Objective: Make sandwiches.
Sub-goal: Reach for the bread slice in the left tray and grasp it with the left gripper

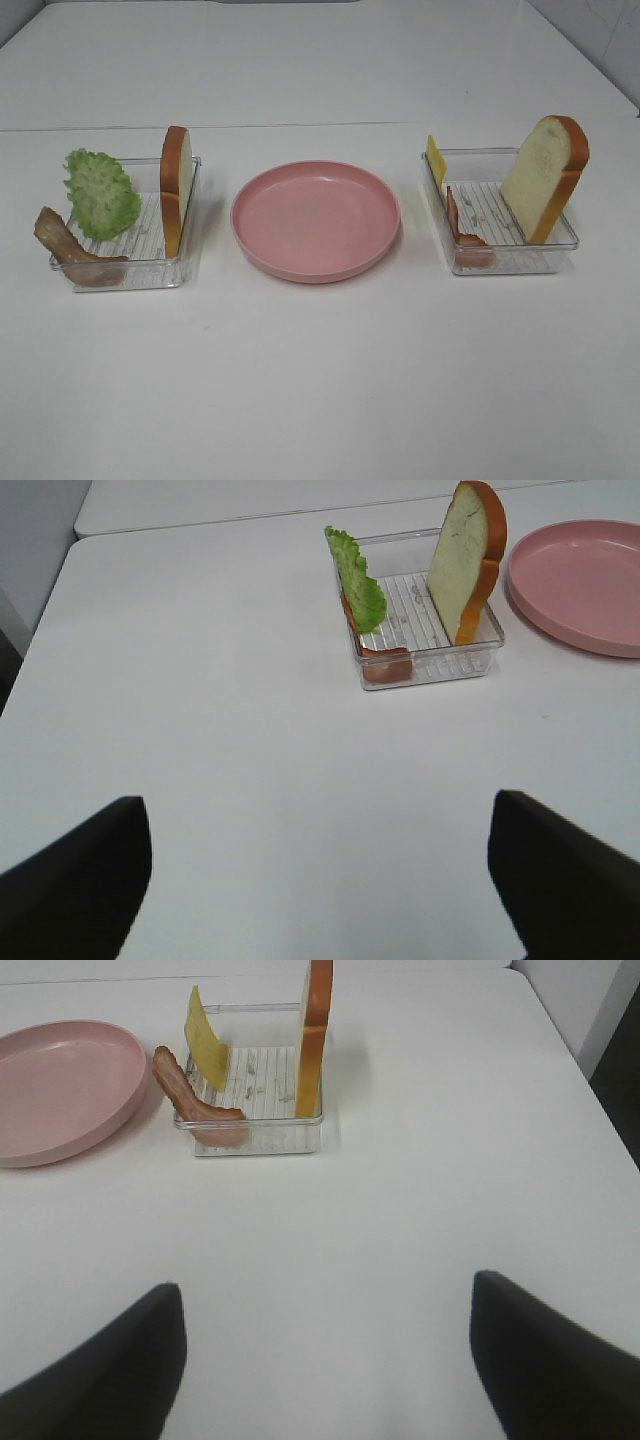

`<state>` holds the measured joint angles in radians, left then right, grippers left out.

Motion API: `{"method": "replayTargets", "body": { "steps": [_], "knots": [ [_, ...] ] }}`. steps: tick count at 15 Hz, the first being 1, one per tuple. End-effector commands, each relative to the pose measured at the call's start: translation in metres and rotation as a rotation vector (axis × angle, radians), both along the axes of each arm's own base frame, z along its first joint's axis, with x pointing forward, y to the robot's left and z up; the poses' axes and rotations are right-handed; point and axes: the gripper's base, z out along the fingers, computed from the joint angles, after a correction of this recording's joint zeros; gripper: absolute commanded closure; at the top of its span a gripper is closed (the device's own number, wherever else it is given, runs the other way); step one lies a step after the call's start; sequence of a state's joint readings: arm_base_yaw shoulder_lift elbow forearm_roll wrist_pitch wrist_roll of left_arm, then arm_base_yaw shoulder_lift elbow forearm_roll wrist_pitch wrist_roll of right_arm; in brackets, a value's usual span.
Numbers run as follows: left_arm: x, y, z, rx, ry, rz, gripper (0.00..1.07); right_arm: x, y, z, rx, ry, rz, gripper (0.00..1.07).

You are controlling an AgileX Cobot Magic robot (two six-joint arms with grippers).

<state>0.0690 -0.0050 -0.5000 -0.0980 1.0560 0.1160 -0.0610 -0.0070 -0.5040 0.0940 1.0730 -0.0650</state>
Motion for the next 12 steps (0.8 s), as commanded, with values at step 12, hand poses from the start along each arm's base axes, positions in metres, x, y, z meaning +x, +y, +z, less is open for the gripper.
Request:
{"method": "replayTargets", "body": {
  "steps": [12],
  "knots": [
    [-0.0029,-0.0008,0.0004,-0.010,-0.030,-0.001,0.20,-0.0011,-0.0001,0.0005,-0.003,-0.024,-0.011,0.33]
  ]
}}
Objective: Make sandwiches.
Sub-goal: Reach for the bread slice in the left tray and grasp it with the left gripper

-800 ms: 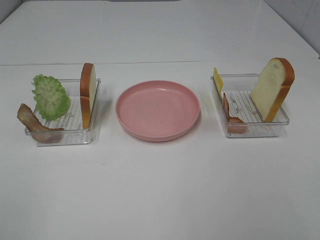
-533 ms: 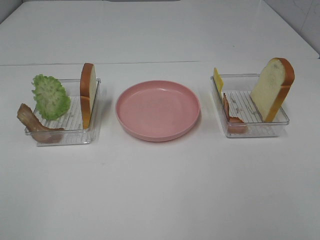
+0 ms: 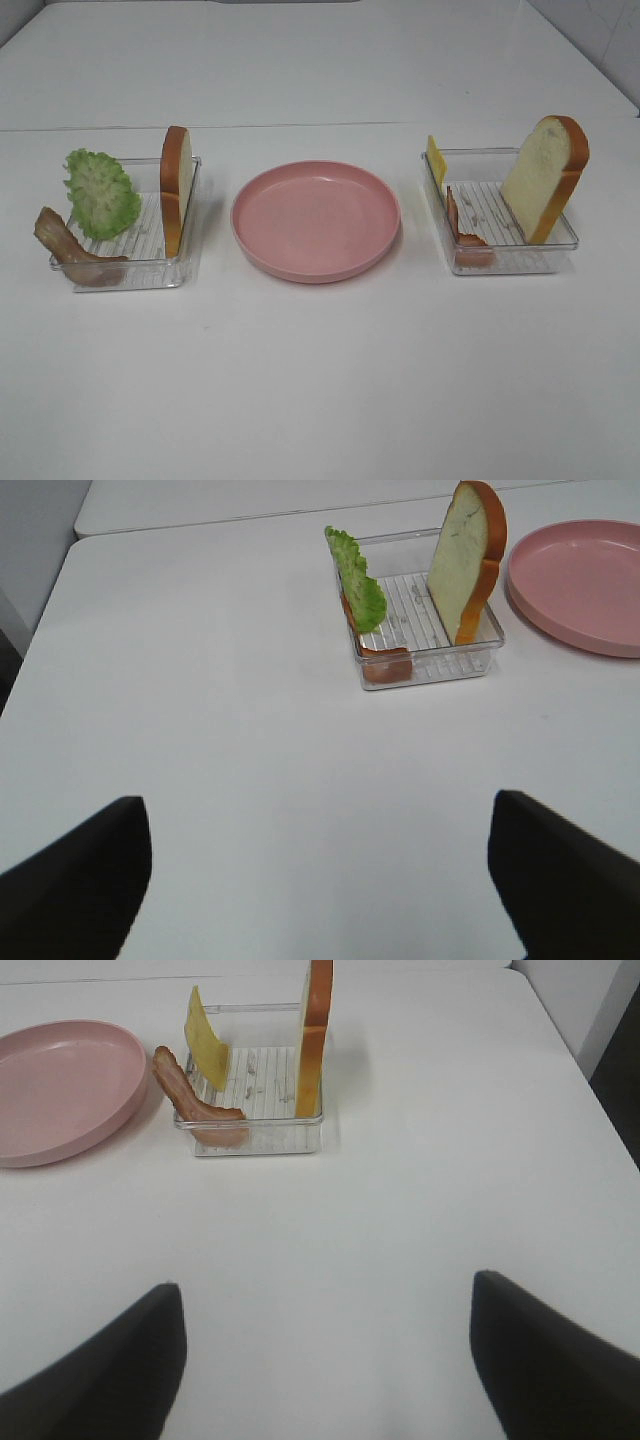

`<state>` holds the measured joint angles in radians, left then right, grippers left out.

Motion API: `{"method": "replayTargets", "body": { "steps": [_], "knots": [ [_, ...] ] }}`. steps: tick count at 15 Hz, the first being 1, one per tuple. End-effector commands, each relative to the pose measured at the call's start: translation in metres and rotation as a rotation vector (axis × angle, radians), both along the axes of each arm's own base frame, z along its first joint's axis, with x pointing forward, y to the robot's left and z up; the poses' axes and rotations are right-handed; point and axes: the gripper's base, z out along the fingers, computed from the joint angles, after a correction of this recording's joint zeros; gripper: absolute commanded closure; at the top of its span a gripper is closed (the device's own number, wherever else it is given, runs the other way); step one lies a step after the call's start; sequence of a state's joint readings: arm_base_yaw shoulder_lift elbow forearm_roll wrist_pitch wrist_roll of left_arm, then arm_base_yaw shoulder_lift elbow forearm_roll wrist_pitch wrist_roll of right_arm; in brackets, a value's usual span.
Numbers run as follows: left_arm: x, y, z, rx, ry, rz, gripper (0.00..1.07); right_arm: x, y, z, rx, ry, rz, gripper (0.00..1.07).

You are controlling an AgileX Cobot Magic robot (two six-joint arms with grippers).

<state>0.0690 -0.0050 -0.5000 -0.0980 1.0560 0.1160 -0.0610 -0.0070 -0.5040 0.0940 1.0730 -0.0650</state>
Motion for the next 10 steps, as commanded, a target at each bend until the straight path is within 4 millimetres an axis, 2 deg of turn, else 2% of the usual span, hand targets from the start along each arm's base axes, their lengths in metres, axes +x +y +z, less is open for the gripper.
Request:
{"method": "replayTargets", "body": {
  "steps": [1,10],
  "knots": [
    [-0.0029,-0.0008,0.0004,-0.010,-0.030,-0.001,0.20,-0.0011,-0.0001,0.0005,-0.003,-0.024,-0.011,0.33],
    [-0.0029,-0.0008,0.0004,-0.012,-0.030,0.001,0.20,-0.0011,-0.0001,0.0005,-0.003,-0.024,-0.011,0.33]
  ]
}}
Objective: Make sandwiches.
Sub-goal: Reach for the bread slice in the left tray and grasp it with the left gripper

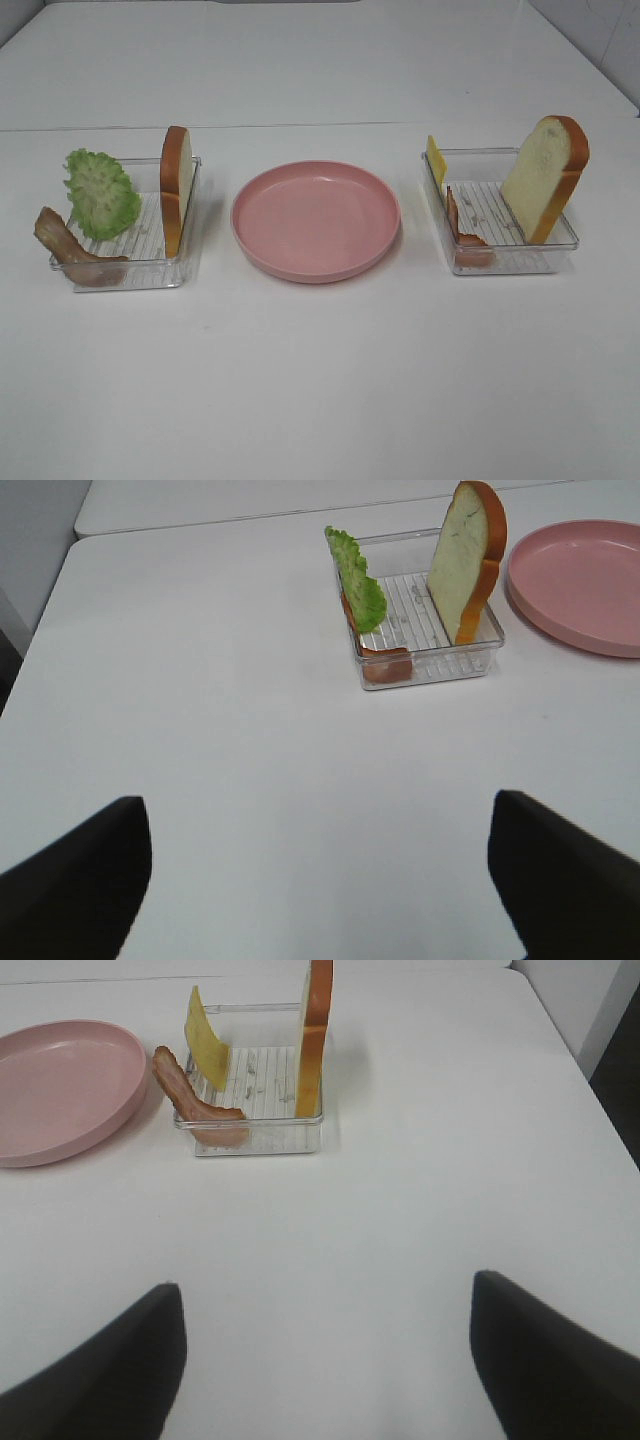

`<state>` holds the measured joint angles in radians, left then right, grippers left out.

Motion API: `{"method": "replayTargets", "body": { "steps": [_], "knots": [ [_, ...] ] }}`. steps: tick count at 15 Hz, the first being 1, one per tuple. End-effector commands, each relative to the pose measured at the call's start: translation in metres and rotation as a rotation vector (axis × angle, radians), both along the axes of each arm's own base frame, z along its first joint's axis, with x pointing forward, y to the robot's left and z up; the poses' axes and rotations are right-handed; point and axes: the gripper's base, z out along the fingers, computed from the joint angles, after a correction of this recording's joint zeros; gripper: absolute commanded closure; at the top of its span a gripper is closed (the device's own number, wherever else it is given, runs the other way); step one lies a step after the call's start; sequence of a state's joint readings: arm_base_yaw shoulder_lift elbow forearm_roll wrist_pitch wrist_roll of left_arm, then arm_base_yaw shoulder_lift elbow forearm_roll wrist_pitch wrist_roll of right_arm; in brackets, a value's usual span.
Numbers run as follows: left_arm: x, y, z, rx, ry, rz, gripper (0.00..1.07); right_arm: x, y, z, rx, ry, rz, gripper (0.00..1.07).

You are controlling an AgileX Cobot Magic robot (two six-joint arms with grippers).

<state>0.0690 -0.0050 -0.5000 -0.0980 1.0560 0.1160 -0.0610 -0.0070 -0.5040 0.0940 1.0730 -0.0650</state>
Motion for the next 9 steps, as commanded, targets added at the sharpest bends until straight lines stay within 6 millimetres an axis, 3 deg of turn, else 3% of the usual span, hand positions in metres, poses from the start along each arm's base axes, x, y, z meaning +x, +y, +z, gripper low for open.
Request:
{"method": "replayTargets", "body": {
  "steps": [1,9],
  "knots": [
    [-0.0029,-0.0008,0.0004,-0.012,-0.030,0.001,0.20,-0.0011,-0.0001,0.0005,-0.003,-0.024,-0.011,0.33],
    [-0.0001,-0.0004,0.0052,-0.010,-0.036,0.002,0.20,-0.0011,-0.0001,0.0005,-0.003,-0.024,-0.011,0.33]
  ]
}}
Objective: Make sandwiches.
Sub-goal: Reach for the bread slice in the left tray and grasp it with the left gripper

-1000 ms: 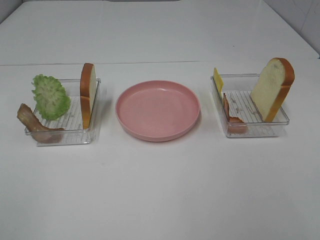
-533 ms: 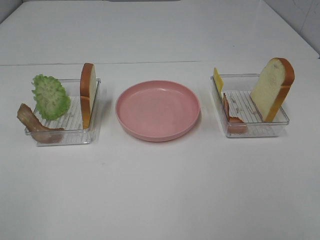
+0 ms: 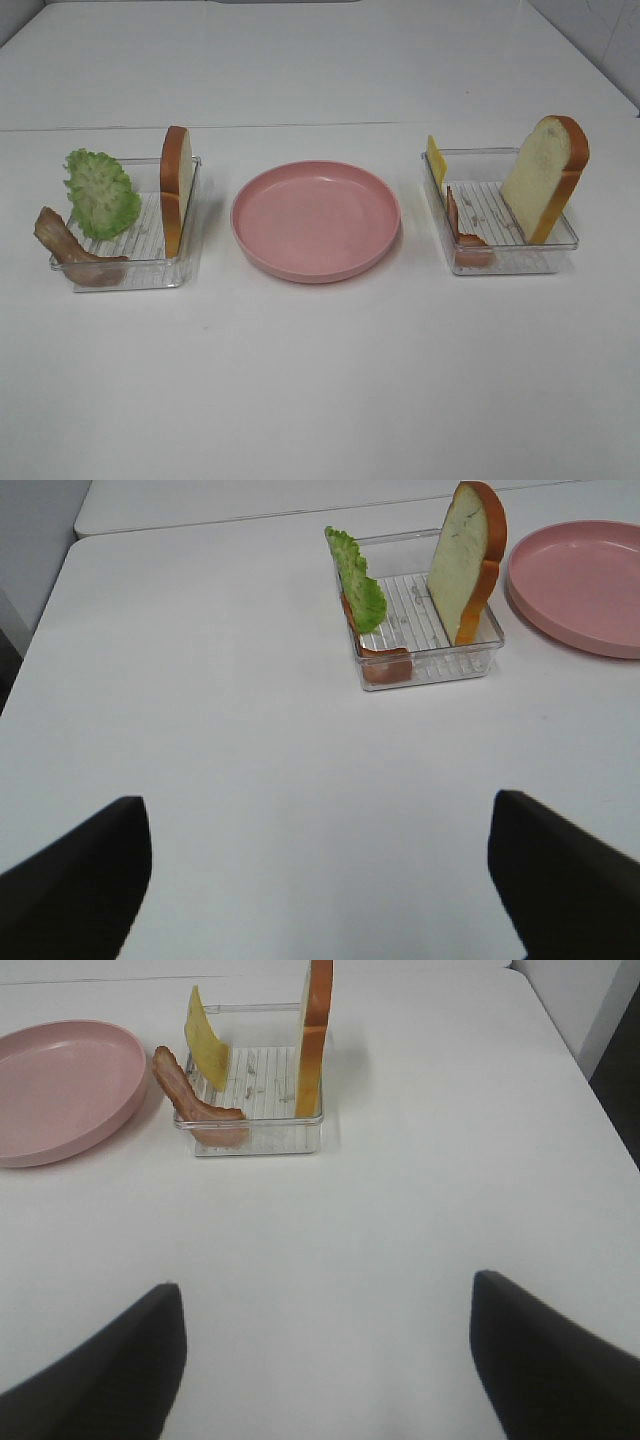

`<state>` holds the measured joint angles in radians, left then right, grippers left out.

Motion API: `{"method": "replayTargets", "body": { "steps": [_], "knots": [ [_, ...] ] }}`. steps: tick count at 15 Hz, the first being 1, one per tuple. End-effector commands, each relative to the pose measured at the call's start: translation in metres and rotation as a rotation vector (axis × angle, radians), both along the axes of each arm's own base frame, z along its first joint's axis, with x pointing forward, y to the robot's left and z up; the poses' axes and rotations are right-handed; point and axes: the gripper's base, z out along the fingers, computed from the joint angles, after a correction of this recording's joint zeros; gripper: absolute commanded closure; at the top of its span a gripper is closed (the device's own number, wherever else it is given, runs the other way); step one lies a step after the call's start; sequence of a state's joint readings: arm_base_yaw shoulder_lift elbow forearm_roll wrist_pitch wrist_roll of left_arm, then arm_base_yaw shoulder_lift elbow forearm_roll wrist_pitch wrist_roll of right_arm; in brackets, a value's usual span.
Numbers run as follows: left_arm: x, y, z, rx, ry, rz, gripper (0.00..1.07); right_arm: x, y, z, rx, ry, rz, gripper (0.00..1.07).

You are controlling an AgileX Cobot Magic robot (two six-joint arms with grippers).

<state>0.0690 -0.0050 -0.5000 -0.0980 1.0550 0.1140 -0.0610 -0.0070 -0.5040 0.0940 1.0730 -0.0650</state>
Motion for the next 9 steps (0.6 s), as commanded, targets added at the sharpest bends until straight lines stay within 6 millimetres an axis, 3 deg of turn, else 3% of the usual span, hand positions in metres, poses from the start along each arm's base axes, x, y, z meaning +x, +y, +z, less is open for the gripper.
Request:
{"method": "replayTargets", "body": {
  "steps": [1,5,9],
  "knots": [
    [0.003,0.000,0.009,-0.005,-0.035,0.005,0.20,-0.001,0.000,0.000,-0.003,-0.024,-0.011,0.33],
    [0.033,0.002,0.020,-0.027,0.010,0.008,0.20,-0.001,0.000,0.000,-0.003,-0.024,-0.011,0.33],
    [0.094,-0.001,0.049,-0.143,0.110,-0.015,0.20,-0.001,0.000,0.000,-0.003,-0.024,-0.011,0.33]
  ]
}}
